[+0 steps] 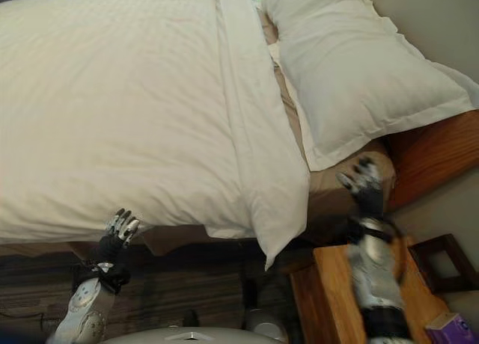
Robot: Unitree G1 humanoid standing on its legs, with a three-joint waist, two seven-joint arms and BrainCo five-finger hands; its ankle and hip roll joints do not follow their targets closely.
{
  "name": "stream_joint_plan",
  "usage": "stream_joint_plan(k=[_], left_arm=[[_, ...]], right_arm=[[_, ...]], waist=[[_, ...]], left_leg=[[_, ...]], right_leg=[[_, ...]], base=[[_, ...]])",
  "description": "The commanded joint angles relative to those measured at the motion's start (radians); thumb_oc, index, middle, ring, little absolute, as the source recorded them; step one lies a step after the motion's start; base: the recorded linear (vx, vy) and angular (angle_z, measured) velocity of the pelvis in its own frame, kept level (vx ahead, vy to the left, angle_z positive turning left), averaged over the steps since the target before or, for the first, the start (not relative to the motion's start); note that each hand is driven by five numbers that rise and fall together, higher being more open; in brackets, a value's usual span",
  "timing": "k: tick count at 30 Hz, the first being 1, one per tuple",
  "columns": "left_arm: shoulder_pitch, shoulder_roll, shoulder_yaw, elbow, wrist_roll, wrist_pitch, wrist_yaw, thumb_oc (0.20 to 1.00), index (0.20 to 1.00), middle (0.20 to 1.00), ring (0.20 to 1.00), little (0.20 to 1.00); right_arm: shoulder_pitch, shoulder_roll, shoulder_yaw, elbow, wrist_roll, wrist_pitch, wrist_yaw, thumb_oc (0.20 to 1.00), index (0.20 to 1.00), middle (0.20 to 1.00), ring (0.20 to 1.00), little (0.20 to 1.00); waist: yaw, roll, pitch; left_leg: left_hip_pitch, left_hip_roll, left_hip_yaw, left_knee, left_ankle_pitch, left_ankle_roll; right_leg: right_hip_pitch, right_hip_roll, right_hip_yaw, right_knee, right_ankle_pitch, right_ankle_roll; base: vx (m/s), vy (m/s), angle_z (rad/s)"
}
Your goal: Making the bed.
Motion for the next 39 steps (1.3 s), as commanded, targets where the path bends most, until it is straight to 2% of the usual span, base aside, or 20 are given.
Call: stream_joint_plan(k=[1,3,5,8,13,23,24,29,32,34,39], left_arm=[[-0.03,0.048,0.009,-0.033,0.003,-0.031,-0.021,1.0,1.0,1.0,1.0,1.0],[-0.029,0.049,-0.013,-0.039,-0.004,-0.031,-0.029,1.0,1.0,1.0,1.0,1.0],[-0.028,0.048,-0.021,-0.04,-0.01,-0.032,-0.031,1.0,1.0,1.0,1.0,1.0],[-0.043,0.058,-0.045,-0.04,-0.026,-0.034,-0.027,1.0,1.0,1.0,1.0,1.0],[-0.058,0.067,-0.059,-0.045,-0.037,-0.038,-0.014,1.0,1.0,1.0,1.0,1.0],[-0.087,0.07,-0.081,-0.014,-0.045,-0.051,-0.006,1.0,1.0,1.0,1.0,1.0],[-0.093,0.061,-0.082,-0.009,-0.044,-0.05,-0.001,1.0,1.0,1.0,1.0,1.0],[-0.091,0.048,-0.073,-0.005,-0.042,-0.051,0.0,1.0,1.0,1.0,1.0,1.0],[-0.073,0.035,-0.053,-0.006,-0.034,-0.05,-0.005,1.0,1.0,1.0,1.0,1.0],[-0.056,0.022,-0.035,-0.007,-0.022,-0.05,-0.011,1.0,1.0,1.0,1.0,1.0],[-0.058,0.022,-0.028,-0.006,-0.005,-0.054,-0.015,1.0,1.0,1.0,1.0,1.0]], right_arm=[[-0.117,-0.021,0.011,0.064,0.07,0.001,0.023,1.0,1.0,1.0,1.0,1.0],[-0.188,-0.001,0.07,0.101,0.093,0.017,0.036,1.0,1.0,1.0,1.0,1.0],[-0.222,0.016,0.09,0.13,0.116,0.016,0.041,0.2,0.2,0.2,0.2,0.2],[-0.306,0.057,0.125,0.22,0.133,0.013,0.004,0.2,0.2,0.2,0.2,0.2],[-0.368,0.087,0.11,0.31,0.188,0.005,-0.023,0.2,0.2,0.2,0.2,0.2],[-0.434,0.077,0.04,0.612,0.2,0.016,-0.047,0.2,0.2,0.2,0.2,0.2],[-0.408,0.11,-0.021,0.722,0.258,0.009,-0.053,0.2,0.2,0.2,0.2,0.2],[-0.34,0.163,-0.048,0.797,0.288,0.021,-0.033,0.2,0.2,0.2,0.2,0.2],[-0.224,0.208,-0.074,0.854,0.29,0.042,-0.008,0.2,0.2,0.2,0.2,0.2],[-0.085,0.256,-0.077,0.911,0.259,0.077,0.029,0.2,0.2,0.2,0.2,0.2],[-0.016,0.225,-0.046,0.882,0.156,0.084,0.034,0.2,0.2,0.2,0.2,0.2]], waist=[[0.011,-0.003,0.004],[0.027,0.005,0.008],[0.034,0.008,0.012],[0.052,0.016,0.028],[0.065,0.024,0.049],[0.083,0.049,0.062],[0.078,0.063,0.063],[0.071,0.069,0.062],[0.054,0.07,0.059],[0.028,0.067,0.054],[0.006,0.052,0.045]], left_leg=[[-0.059,0.013,-0.107,0.005,0.054,-0.04],[-0.065,0.013,-0.109,0.005,0.057,-0.042],[-0.067,0.014,-0.11,0.005,0.059,-0.043],[-0.086,0.014,-0.111,0.005,0.068,-0.046],[-0.108,0.015,-0.118,0.005,0.078,-0.049],[-0.119,0.013,-0.104,0.005,0.08,-0.05],[-0.116,0.012,-0.093,0.005,0.077,-0.05],[-0.11,0.015,-0.075,0.005,0.072,-0.051],[-0.101,0.017,-0.067,0.005,0.067,-0.053],[-0.088,0.018,-0.06,0.005,0.061,-0.054],[-0.076,0.02,-0.051,0.005,0.055,-0.055]], right_leg=[[0.082,-0.021,-0.022,0.024,-0.09,0.062],[0.081,-0.022,-0.028,0.019,-0.087,0.063],[0.08,-0.023,-0.03,0.019,-0.086,0.062],[0.067,-0.02,-0.033,0.019,-0.082,0.061],[0.043,-0.018,-0.043,0.019,-0.075,0.059],[0.029,-0.02,-0.042,0.019,-0.072,0.065],[0.026,-0.02,-0.039,0.019,-0.072,0.071],[0.023,-0.018,-0.033,0.019,-0.072,0.077],[0.028,-0.019,-0.033,0.019,-0.074,0.079],[0.036,-0.019,-0.029,0.019,-0.077,0.078],[0.043,-0.018,-0.023,0.019,-0.079,0.079]], base=[[-0.02,-0.019,0.07],[-0.01,-0.015,0.02],[0.0,-0.004,0.02],[-0.05,-0.015,0.02],[-0.04,-0.018,0.0],[-0.01,0.001,0.0],[0.0,0.0,0.0],[0.01,0.021,-0.05],[0.04,0.008,-0.16],[0.05,0.026,-0.08],[0.01,0.02,-0.12]])
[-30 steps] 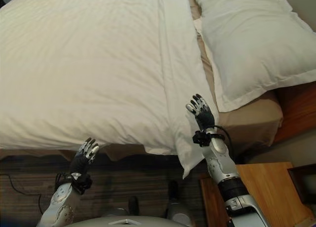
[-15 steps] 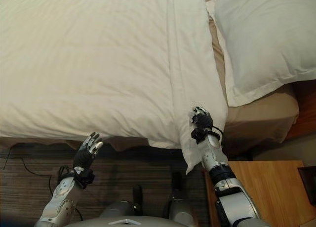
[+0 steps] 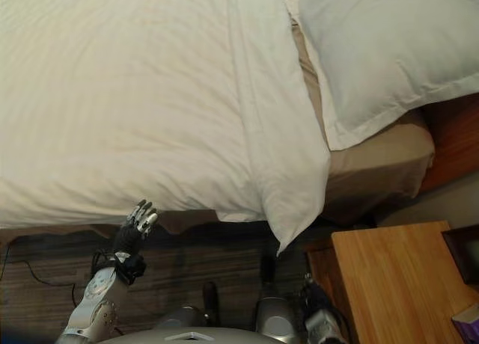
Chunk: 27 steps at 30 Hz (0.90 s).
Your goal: Making the bed.
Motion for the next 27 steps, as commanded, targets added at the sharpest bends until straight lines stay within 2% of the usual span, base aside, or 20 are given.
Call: stream_joint_plan(k=[1,3,5,6,7,9,11,12,14,15,16,17,19,20,21,22,23,25,26,27], left_arm=[[-0.006,0.011,0.031,-0.011,0.013,-0.059,-0.013,1.0,1.0,1.0,1.0,1.0],[-0.009,0.011,0.051,-0.012,0.013,-0.063,-0.001,1.0,1.0,1.0,1.0,1.0],[0.005,0.009,0.106,0.003,0.035,-0.072,0.019,1.0,1.0,1.0,1.0,1.0],[0.009,0.012,0.112,0.001,0.04,-0.074,0.026,1.0,1.0,1.0,1.0,1.0],[0.014,0.008,0.123,-0.002,0.045,-0.073,0.033,1.0,1.0,1.0,1.0,1.0],[0.016,0.004,0.128,-0.018,0.063,-0.071,0.035,1.0,1.0,1.0,1.0,1.0],[0.013,0.001,0.132,-0.033,0.07,-0.07,0.04,1.0,1.0,1.0,1.0,1.0],[-0.003,0.005,0.13,-0.046,0.068,-0.073,0.044,1.0,1.0,1.0,1.0,1.0],[-0.041,0.017,0.109,-0.041,0.067,-0.073,0.034,1.0,1.0,1.0,1.0,1.0],[-0.052,0.025,0.105,-0.052,0.065,-0.078,0.026,1.0,1.0,1.0,1.0,1.0],[-0.07,0.032,0.098,-0.066,0.057,-0.084,0.02,1.0,1.0,1.0,1.0,1.0],[-0.092,0.032,0.083,-0.081,0.043,-0.097,0.029,1.0,1.0,1.0,1.0,1.0],[-0.106,0.032,0.069,-0.095,0.044,-0.112,0.049,1.0,1.0,1.0,1.0,1.0],[-0.11,0.036,0.068,-0.107,0.043,-0.125,0.056,1.0,1.0,1.0,1.0,1.0],[-0.11,0.036,0.068,-0.107,0.043,-0.125,0.056,1.0,1.0,1.0,1.0,1.0],[-0.096,0.031,0.083,-0.133,0.037,-0.13,0.054,1.0,1.0,1.0,1.0,1.0],[-0.083,0.023,0.091,-0.14,0.024,-0.131,0.059,1.0,1.0,1.0,1.0,1.0],[-0.07,0.007,0.1,-0.14,-0.009,-0.133,0.065,1.0,1.0,1.0,1.0,1.0],[-0.064,-0.005,0.093,-0.139,-0.026,-0.129,0.061,1.0,1.0,1.0,1.0,1.0],[-0.06,-0.021,0.09,-0.146,-0.04,-0.126,0.054,1.0,1.0,1.0,1.0,1.0]], right_arm=[[-0.118,-0.055,-0.009,-0.072,-0.086,-0.036,0.013,0.2,0.2,0.2,0.2,0.2],[-0.108,-0.12,-0.11,-0.165,-0.067,-0.079,-0.034,0.2,0.2,0.2,0.2,0.2],[-0.044,-0.261,-0.291,-0.465,-0.299,-0.182,-0.23,0.2,0.2,0.2,0.2,0.2],[-0.043,-0.287,-0.327,-0.538,-0.357,-0.198,-0.28,0.555,0.555,0.555,0.555,0.555],[-0.029,-0.298,-0.362,-0.635,-0.41,-0.199,-0.308,1.0,1.0,1.0,1.0,1.0],[-0.039,-0.307,-0.386,-0.814,-0.467,-0.236,-0.296,1.0,1.0,1.0,1.0,1.0],[-0.06,-0.27,-0.333,-0.938,-0.432,-0.253,-0.232,1.0,1.0,1.0,1.0,1.0],[-0.063,-0.24,-0.217,-1.043,-0.338,-0.246,-0.096,1.0,1.0,1.0,1.0,1.0],[-0.043,-0.218,-0.087,-1.114,-0.272,-0.216,0.022,1.0,1.0,1.0,1.0,1.0],[-0.035,-0.217,-0.035,-1.132,-0.277,-0.198,0.058,1.0,1.0,1.0,1.0,1.0],[-0.046,-0.182,0.06,-1.144,-0.246,-0.168,0.11,1.0,1.0,1.0,1.0,1.0],[-0.059,-0.142,0.139,-1.11,-0.242,-0.156,0.119,1.0,1.0,1.0,1.0,1.0],[-0.08,-0.13,0.17,-1.12,-0.257,-0.159,0.103,1.0,1.0,1.0,1.0,1.0],[-0.101,-0.141,0.182,-1.138,-0.266,-0.164,0.105,1.0,1.0,1.0,1.0,1.0],[-0.101,-0.141,0.182,-1.138,-0.266,-0.164,0.105,1.0,1.0,1.0,1.0,1.0],[-0.12,-0.162,0.174,-1.132,-0.256,-0.169,0.107,1.0,1.0,1.0,1.0,1.0],[-0.116,-0.166,0.163,-1.128,-0.243,-0.175,0.097,1.0,1.0,1.0,1.0,1.0],[-0.105,-0.173,0.146,-1.129,-0.229,-0.18,0.087,1.0,1.0,1.0,1.0,1.0],[-0.087,-0.18,0.129,-1.139,-0.228,-0.18,0.082,1.0,1.0,1.0,1.0,1.0],[-0.055,-0.201,0.102,-1.135,-0.24,-0.177,0.077,1.0,1.0,1.0,1.0,1.0]], waist=[[0.009,-0.019,-0.034],[-0.004,-0.03,-0.043],[-0.03,-0.047,-0.072],[-0.035,-0.051,-0.082],[-0.04,-0.055,-0.087],[-0.044,-0.068,-0.101],[-0.04,-0.078,-0.101],[-0.032,-0.08,-0.088],[-0.035,-0.075,-0.068],[-0.04,-0.073,-0.06],[-0.019,-0.065,-0.06],[0.003,-0.062,-0.071],[0.044,-0.063,-0.101],[0.062,-0.065,-0.106],[0.062,-0.065,-0.107],[0.108,-0.077,-0.115],[0.116,-0.077,-0.109],[0.121,-0.071,-0.099],[0.106,-0.072,-0.082],[0.079,-0.081,-0.066]], left_leg=[[-0.059,0.017,-0.088,0.005,0.045,-0.041],[-0.054,0.017,-0.084,0.005,0.04,-0.039],[-0.037,0.019,-0.081,0.005,0.027,-0.032],[-0.035,0.019,-0.08,0.005,0.024,-0.03],[-0.032,0.019,-0.08,0.005,0.021,-0.027],[-0.021,0.018,-0.072,0.005,0.015,-0.02],[-0.006,0.019,-0.052,0.005,0.01,-0.013],[0.004,0.021,-0.048,0.005,0.02,-0.009],[-0.003,0.026,-0.081,0.005,0.037,-0.005],[-0.009,0.027,-0.108,0.007,0.043,-0.004],[-0.029,0.04,-0.159,0.016,0.06,-0.01],[-0.055,0.038,-0.255,0.026,0.077,-0.024],[-0.108,0.043,-0.376,0.042,0.1,-0.053],[-0.131,0.051,-0.419,0.048,0.112,-0.066],[-0.132,0.051,-0.419,0.048,0.112,-0.066],[-0.18,0.062,-0.46,0.044,0.153,-0.095],[-0.203,0.068,-0.478,0.052,0.178,-0.111],[-0.241,0.075,-0.484,0.082,0.193,-0.125],[-0.274,0.083,-0.397,0.131,0.19,-0.117],[-0.285,0.106,-0.228,0.219,0.145,-0.075]], right_leg=[[0.081,-0.027,-0.045,0.019,-0.081,0.085],[0.084,-0.027,-0.04,0.019,-0.08,0.088],[0.098,-0.028,-0.034,0.019,-0.082,0.091],[0.098,-0.028,-0.032,0.019,-0.082,0.091],[0.099,-0.027,-0.031,0.019,-0.082,0.091],[0.101,-0.027,-0.023,0.019,-0.078,0.095],[0.103,-0.022,-0.013,0.022,-0.072,0.099],[0.095,-0.021,-0.011,0.093,-0.09,0.091],[0.068,-0.012,0.031,0.196,-0.129,0.087],[0.057,-0.003,0.067,0.233,-0.137,0.093],[0.064,-0.019,0.089,0.258,-0.15,0.088],[0.107,-0.053,0.091,0.264,-0.156,0.081],[0.17,-0.069,0.111,0.237,-0.171,0.088],[0.195,-0.051,0.119,0.203,-0.23,0.078],[0.194,-0.051,0.119,0.203,-0.229,0.078],[0.235,-0.037,0.08,0.122,-0.267,0.057],[0.249,-0.023,0.058,0.116,-0.276,0.042],[0.252,-0.008,0.033,0.112,-0.271,0.03],[0.251,-0.012,-0.003,0.12,-0.263,0.028],[0.241,-0.02,-0.054,0.123,-0.244,0.024]], base=[[-0.01,0.024,-0.24],[0.01,0.035,-0.14],[0.05,0.045,0.07],[0.02,0.035,0.08],[0.0,0.039,-0.04],[-0.02,0.05,-0.1],[-0.07,0.03,-0.24],[-0.15,0.004,-0.48],[-0.18,-0.043,-0.28],[-0.17,-0.217,0.7],[-0.17,-0.404,1.1],[-0.13,-0.466,1.37],[-0.13,-0.48,1.94],[-0.12,-0.319,2.28],[-0.2,-0.33,1.94],[-0.19,-0.358,1.6],[-0.26,-0.478,1.18],[-0.15,-0.204,1.05],[-0.29,-0.134,1.43],[-0.37,-0.174,1.17]])
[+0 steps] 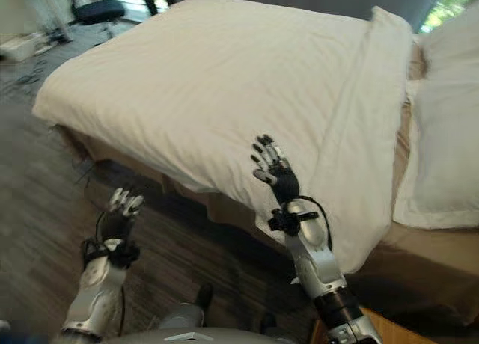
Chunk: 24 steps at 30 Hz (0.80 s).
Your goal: Making the bed.
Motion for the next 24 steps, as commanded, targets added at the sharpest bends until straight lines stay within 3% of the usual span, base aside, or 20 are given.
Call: stream_joint_plan(k=[1,2,4,5,6,10,24], left_arm=[[-0.074,0.049,-0.022,-0.032,-0.032,-0.023,-0.03,1.0,1.0,1.0,1.0,1.0],[-0.032,0.047,-0.014,-0.057,-0.014,-0.008,-0.056,1.0,1.0,1.0,1.0,1.0],[-0.01,0.05,0.002,-0.07,-0.009,0.0,-0.054,1.0,1.0,1.0,1.0,1.0],[-0.007,0.055,-0.007,-0.071,0.004,0.003,-0.049,1.0,1.0,1.0,1.0,1.0],[-0.018,0.049,-0.019,-0.071,0.017,0.013,-0.024,1.0,1.0,1.0,1.0,1.0],[-0.043,0.073,-0.044,-0.087,0.055,0.026,-0.014,1.0,1.0,1.0,1.0,1.0],[0.012,0.053,-0.025,-0.077,0.07,0.044,-0.02,1.0,1.0,1.0,1.0,1.0]], right_arm=[[0.032,-0.023,-0.074,-0.053,-0.006,-0.038,-0.03,1.0,1.0,1.0,1.0,1.0],[0.066,-0.011,-0.11,-0.045,-0.016,-0.031,-0.049,1.0,1.0,1.0,1.0,1.0],[0.131,0.028,-0.157,-0.047,-0.016,-0.032,-0.05,1.0,1.0,1.0,1.0,1.0],[0.159,0.043,-0.172,-0.041,-0.045,-0.033,-0.087,1.0,1.0,1.0,1.0,1.0],[0.166,0.068,-0.173,-0.025,-0.039,-0.026,-0.118,1.0,1.0,1.0,1.0,1.0],[0.171,0.089,-0.164,-0.018,-0.06,-0.013,-0.142,1.0,1.0,1.0,1.0,1.0],[0.172,0.089,-0.113,-0.024,-0.116,0.026,-0.114,1.0,1.0,1.0,1.0,1.0]], waist=[[-0.095,-0.094,-0.008],[-0.109,-0.101,-0.01],[-0.156,-0.106,-0.039],[-0.175,-0.078,-0.065],[-0.192,-0.058,-0.084],[-0.202,-0.046,-0.105],[-0.166,-0.067,-0.108]], left_leg=[[-0.053,-0.019,0.262,0.117,0.115,0.034],[-0.009,-0.016,0.327,0.216,0.056,0.043],[0.067,0.032,0.448,0.264,0.048,0.037],[0.131,0.017,0.459,0.114,0.026,0.034],[0.191,-0.013,0.434,-0.03,0.024,0.043],[0.223,-0.04,0.403,-0.104,0.038,0.055],[0.241,-0.085,0.392,-0.114,0.027,0.092]], right_leg=[[0.07,-0.145,-0.027,-0.023,0.0,0.074],[0.057,-0.156,-0.077,-0.031,0.021,0.063],[0.034,-0.163,-0.155,-0.026,0.034,0.053],[0.016,-0.156,-0.191,-0.016,0.03,0.066],[0.012,-0.164,-0.21,-0.01,0.04,0.081],[0.01,-0.178,-0.216,-0.003,0.048,0.091],[0.027,-0.213,-0.206,-0.005,0.071,0.113]], base=[[-0.48,-0.198,1.53],[-0.41,-0.128,0.98],[-0.31,-0.03,0.75],[-0.15,0.164,1.32],[-0.08,0.18,1.37],[-0.02,0.136,0.47],[-0.03,0.061,0.04]])
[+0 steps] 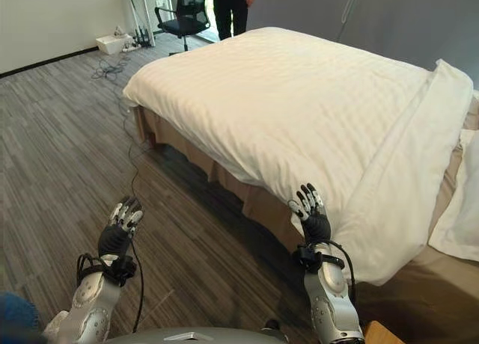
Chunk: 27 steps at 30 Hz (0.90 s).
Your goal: Making the bed.
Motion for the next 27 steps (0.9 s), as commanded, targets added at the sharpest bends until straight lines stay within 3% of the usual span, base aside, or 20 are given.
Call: stream_joint_plan(k=[1,27], left_arm=[[-0.053,-0.002,0.02,-0.032,0.049,-0.039,-0.007,1.0,1.0,1.0,1.0,1.0],[-0.026,-0.019,0.03,-0.03,0.034,-0.052,-0.015,1.0,1.0,1.0,1.0,1.0]], right_arm=[[-0.062,-0.028,-0.014,-0.022,-0.046,-0.035,0.024,1.0,1.0,1.0,1.0,1.0],[-0.057,-0.032,0.012,-0.006,-0.066,-0.033,0.036,1.0,1.0,1.0,1.0,1.0]], waist=[[0.006,0.008,0.004],[0.012,0.002,0.001]], left_leg=[[-0.025,0.01,-0.045,-0.006,0.009,0.007],[-0.011,0.008,-0.041,-0.012,0.009,0.008]], right_leg=[[0.032,0.053,-0.001,0.078,-0.097,-0.019],[0.053,0.052,0.005,0.052,-0.086,-0.01]], base=[[0.0,0.0,0.0],[0.0,0.001,-0.01]])
